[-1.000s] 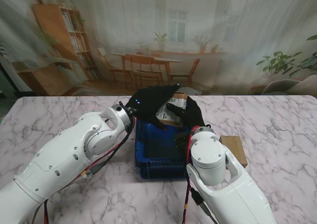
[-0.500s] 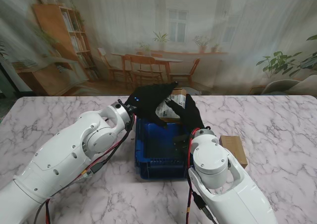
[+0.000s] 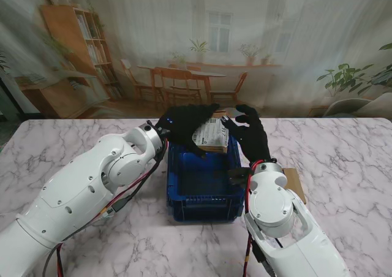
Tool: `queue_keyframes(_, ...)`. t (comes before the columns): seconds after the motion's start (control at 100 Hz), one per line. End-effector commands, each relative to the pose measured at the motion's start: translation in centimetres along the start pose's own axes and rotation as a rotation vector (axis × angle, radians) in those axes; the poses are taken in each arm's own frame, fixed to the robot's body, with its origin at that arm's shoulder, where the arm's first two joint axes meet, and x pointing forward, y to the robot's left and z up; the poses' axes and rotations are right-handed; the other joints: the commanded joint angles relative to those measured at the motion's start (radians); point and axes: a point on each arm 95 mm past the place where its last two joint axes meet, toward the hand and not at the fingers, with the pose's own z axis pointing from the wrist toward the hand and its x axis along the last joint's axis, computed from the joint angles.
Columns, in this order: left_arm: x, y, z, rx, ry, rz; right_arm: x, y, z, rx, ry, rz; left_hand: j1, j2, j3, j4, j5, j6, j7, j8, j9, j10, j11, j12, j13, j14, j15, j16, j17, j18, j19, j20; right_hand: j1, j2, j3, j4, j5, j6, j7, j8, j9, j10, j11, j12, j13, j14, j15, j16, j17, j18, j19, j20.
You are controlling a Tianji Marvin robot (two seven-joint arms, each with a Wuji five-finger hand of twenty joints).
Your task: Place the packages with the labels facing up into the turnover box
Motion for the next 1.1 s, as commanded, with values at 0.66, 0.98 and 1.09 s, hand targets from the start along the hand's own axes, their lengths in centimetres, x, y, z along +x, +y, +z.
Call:
queue_keyframes(0.66, -0.1, 3.1, 4.3, -0.176, -0.073, -0.084, -5.5, 5.2, -4.6, -0.182, 0.037, -0.092, 0.352, 0.233, 0.571, 0.090, 0.046, -0.119, 0.092, 0.011, 0.112, -0.089, 0.074, 0.024, 0.121, -0.074, 0.082, 0.083, 0.022, -0.119, 0.045, -0.004, 0.008, 0.047, -0.031, 0.027, -0.024, -0.053, -0.028, -0.010, -0.032, -0.022, -0.026, -0.010, -0.012, -0.038, -0.062, -0.023, -0.022, -0.048, -0.060, 0.033)
queue_keyframes(0.98, -0.4, 3.9, 4.9, -0.225, -0.088, -0.097, -6.8, 5.5, -4.9, -0.193, 0.011, -0.096, 0.343, 0.266, 0.528, 0.102, 0.055, -0.118, 0.098, 0.000, 0.126, -0.090, 0.074, 0.041, 0.120, -0.071, 0.088, 0.004, 0.022, -0.120, 0.036, 0.042, 0.017, 0.050, -0.027, 0.029, -0.025, -0.052, -0.031, -0.006, -0.040, -0.021, -0.025, -0.010, -0.016, -0.038, -0.065, -0.021, -0.024, -0.047, -0.073, 0.042)
queue_keyframes(1.09, -0.7, 3.9, 4.7, -0.247, -0.095, -0.088, -7.1, 5.5, -4.9, -0.195, 0.004, -0.098, 0.337, 0.271, 0.511, 0.108, 0.068, -0.114, 0.095, -0.008, 0.137, -0.085, 0.067, 0.063, 0.119, -0.065, 0.097, -0.025, 0.019, -0.117, 0.029, 0.081, 0.018, 0.051, -0.025, 0.029, -0.025, -0.052, -0.031, -0.005, -0.041, -0.020, -0.026, -0.010, -0.017, -0.037, -0.065, -0.021, -0.026, -0.048, -0.077, 0.044)
